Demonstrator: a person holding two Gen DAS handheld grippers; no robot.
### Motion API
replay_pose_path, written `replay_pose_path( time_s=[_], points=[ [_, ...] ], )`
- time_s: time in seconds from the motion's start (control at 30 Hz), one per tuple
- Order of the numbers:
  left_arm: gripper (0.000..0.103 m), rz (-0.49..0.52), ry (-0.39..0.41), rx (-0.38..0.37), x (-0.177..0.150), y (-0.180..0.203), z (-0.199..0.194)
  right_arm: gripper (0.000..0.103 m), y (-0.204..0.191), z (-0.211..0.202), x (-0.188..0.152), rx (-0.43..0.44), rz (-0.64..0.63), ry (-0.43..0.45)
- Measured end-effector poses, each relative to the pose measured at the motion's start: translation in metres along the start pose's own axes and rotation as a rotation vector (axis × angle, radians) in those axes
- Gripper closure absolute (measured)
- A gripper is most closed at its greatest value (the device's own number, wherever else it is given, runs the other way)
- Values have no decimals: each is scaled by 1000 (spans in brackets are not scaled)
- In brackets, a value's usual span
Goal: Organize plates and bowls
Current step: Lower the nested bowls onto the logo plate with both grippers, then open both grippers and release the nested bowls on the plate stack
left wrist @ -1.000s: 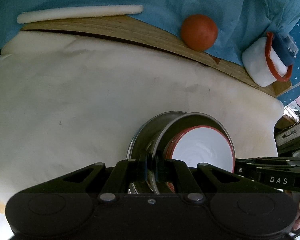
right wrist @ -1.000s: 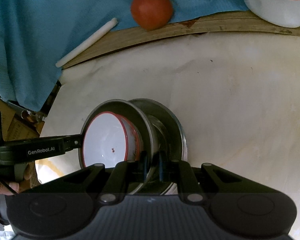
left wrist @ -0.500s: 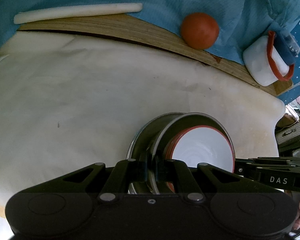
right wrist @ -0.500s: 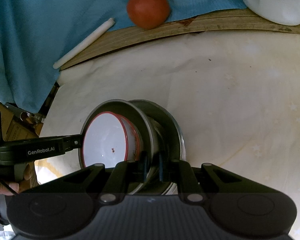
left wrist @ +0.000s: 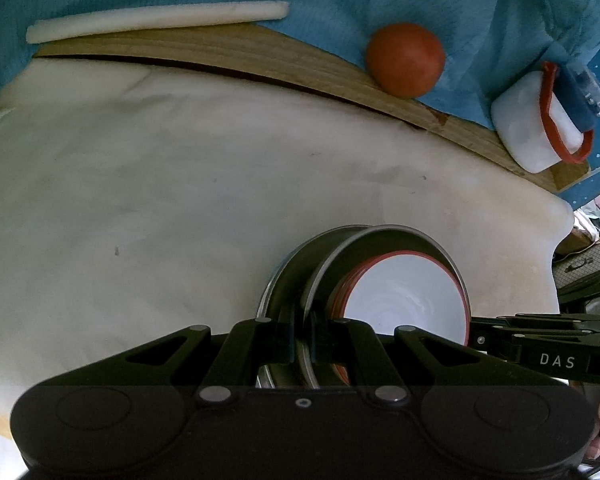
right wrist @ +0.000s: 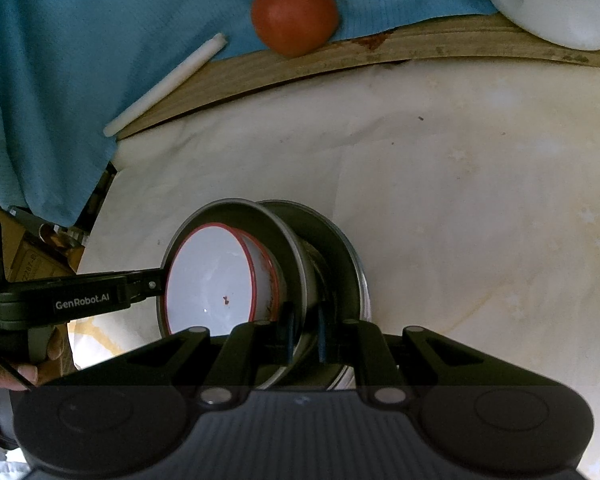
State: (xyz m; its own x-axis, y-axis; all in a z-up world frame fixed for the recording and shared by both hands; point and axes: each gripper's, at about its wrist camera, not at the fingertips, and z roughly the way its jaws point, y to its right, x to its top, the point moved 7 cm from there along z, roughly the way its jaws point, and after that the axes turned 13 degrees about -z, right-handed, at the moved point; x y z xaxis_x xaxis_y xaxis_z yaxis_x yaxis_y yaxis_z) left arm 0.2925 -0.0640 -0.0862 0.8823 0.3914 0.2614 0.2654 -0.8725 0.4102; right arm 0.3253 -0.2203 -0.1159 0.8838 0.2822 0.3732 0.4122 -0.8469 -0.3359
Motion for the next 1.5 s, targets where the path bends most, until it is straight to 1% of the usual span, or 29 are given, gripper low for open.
replay_pose_path(
  time_s=[0.63, 1.2, 1.27, 1.3, 1.37, 1.5],
  points=[
    [98, -18, -23, 13, -2, -2, 8, 89, 1, 6, -1, 9, 15, -27],
    [98, -40, -21, 19, -4, -4, 8, 88, 1, 7, 0, 21, 15, -28],
    [97, -40, -13, 22, -4, -4, 7, 88, 1, 7, 0, 20, 10, -27],
    [96, -38, -4, 24, -4, -4, 6, 87, 1, 6, 0, 17, 6, -26],
    [91, -32, 14, 32, -4, -4, 3, 84, 1, 5, 0, 6, -1, -24],
    [88, -35, 32, 41, -6, -6, -1, 78, 0, 3, -1, -10, -22, -17]
  ],
)
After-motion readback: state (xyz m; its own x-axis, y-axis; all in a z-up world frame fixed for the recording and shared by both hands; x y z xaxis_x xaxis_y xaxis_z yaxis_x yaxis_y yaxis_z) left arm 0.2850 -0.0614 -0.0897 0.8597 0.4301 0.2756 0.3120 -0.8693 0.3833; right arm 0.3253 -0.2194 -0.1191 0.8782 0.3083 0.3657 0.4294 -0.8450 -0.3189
